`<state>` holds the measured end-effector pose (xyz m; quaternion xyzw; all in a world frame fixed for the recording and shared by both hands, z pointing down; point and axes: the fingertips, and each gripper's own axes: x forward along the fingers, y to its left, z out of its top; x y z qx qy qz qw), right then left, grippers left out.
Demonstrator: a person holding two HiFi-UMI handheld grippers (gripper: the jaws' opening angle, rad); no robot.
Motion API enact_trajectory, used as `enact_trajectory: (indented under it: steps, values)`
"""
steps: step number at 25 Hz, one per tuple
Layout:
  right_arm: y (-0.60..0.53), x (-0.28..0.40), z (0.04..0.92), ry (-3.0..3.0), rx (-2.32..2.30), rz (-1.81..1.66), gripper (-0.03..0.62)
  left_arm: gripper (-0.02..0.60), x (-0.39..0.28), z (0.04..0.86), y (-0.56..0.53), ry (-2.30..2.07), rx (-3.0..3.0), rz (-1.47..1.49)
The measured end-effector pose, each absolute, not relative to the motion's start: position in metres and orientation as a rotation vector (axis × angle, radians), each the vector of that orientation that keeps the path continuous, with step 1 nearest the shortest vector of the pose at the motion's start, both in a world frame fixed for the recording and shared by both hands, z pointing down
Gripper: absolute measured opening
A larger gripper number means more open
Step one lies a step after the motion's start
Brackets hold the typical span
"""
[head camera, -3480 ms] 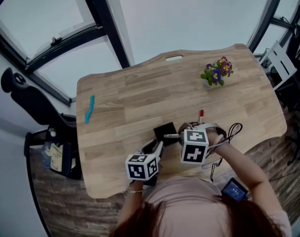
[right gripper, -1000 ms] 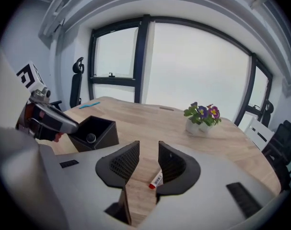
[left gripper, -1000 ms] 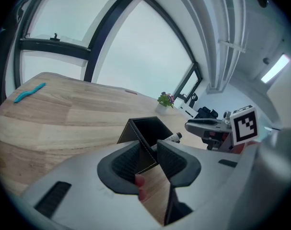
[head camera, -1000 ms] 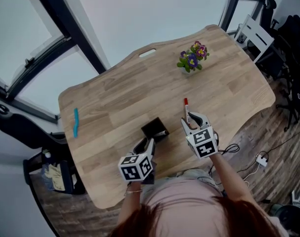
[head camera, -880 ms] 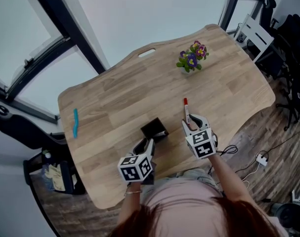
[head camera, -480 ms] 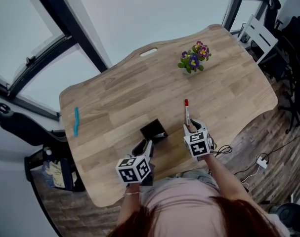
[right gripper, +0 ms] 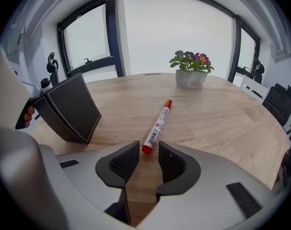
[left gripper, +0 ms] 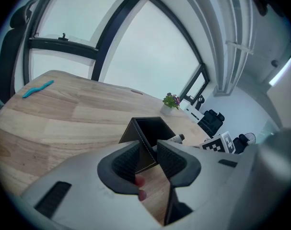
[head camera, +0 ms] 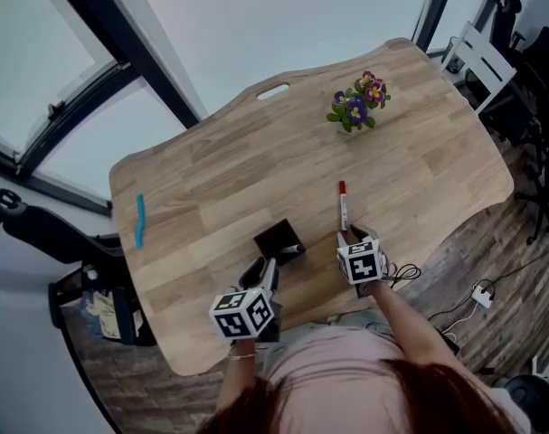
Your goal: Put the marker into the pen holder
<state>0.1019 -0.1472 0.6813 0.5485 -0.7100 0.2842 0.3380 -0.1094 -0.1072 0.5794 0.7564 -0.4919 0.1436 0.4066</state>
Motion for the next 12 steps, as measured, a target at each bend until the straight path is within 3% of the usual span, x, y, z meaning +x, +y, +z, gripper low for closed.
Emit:
enact_trajectory:
  steps: [7, 12]
  values:
    - [-0.1478, 0.1032, 0.6877, -1.85, 1.443, 0.78, 0.116, 0.109, -0.1098, 0.5801, -0.1077, -1.25, 1.901, 0.369]
    - [-0.1505, 0.1037, 0.6831, -1.859, 1.434, 0.787, 0.071, 0.109, -0.1093, 0.5798, -0.1082, -1.253, 1.896, 0.367]
